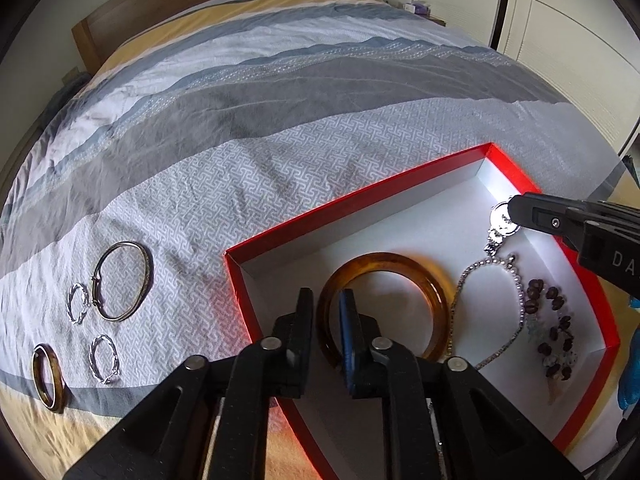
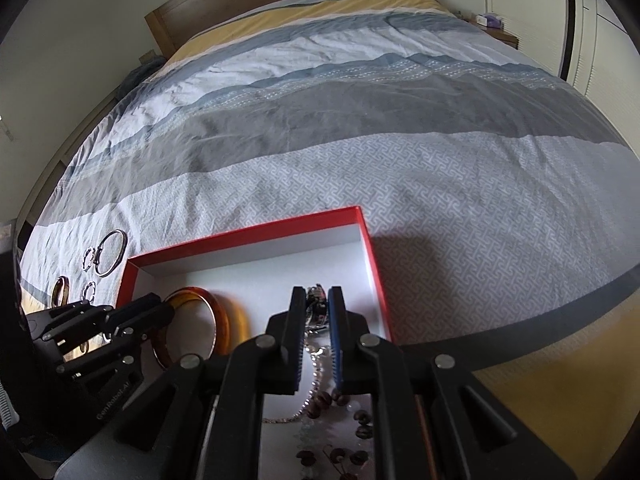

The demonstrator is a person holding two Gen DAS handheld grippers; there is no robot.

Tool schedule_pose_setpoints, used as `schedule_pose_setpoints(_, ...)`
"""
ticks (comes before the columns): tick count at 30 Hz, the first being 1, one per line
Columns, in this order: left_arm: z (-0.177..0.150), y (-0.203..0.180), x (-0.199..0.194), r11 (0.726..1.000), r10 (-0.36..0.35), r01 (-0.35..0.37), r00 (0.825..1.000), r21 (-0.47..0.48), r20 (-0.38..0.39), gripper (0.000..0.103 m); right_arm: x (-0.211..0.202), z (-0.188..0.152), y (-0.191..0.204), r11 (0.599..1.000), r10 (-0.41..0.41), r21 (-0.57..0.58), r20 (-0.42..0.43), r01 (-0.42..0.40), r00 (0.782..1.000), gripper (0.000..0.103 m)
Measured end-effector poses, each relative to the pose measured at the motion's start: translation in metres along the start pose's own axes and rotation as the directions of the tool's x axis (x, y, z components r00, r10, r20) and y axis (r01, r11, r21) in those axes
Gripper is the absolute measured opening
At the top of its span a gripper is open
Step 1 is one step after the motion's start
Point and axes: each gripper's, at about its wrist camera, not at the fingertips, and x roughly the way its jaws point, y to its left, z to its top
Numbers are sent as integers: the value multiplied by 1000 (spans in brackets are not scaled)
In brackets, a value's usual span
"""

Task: Organize jewelry
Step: 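Carry amber bangle and silver pendant into the red box and release both, then withdraw both open tools from the box toward the dark bangle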

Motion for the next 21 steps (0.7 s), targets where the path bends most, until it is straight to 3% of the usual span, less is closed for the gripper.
schedule_pose_setpoints(5, 0, -4, -22, 1000, -26, 26, 997, 13, 67, 21, -15, -3, 0, 1000, -16, 6, 20, 16, 1000, 34)
schedule_pose_setpoints(15, -9, 4, -95, 998, -60, 64, 966, -6, 251, 21, -65, -12, 11, 999, -37, 17, 72, 35, 997, 37)
schedule_pose_setpoints(21, -24, 16, -132, 999, -38, 44, 969, -19, 242, 22, -105, -25, 25, 999, -33, 29, 125, 30, 992, 41)
